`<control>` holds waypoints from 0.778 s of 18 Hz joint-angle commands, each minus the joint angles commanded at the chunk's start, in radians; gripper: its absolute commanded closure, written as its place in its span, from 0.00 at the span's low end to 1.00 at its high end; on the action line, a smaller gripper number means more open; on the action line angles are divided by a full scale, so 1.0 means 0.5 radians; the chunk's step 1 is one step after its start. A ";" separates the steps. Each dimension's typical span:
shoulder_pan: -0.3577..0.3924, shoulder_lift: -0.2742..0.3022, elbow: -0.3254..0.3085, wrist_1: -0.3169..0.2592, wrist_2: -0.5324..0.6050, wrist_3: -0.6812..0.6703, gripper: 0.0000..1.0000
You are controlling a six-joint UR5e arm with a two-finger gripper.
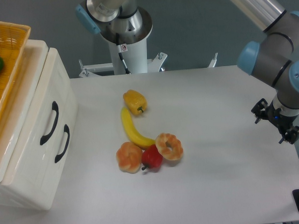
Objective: Slide the top white drawer open
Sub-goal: 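Move the gripper over to the upper drawer's black handle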
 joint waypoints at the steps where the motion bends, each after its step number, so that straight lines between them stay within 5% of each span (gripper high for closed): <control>1: -0.003 -0.009 0.003 0.000 0.009 0.000 0.00; 10: -0.101 0.034 -0.030 -0.006 0.016 -0.214 0.00; 14: -0.166 0.242 -0.300 -0.003 0.006 -0.313 0.00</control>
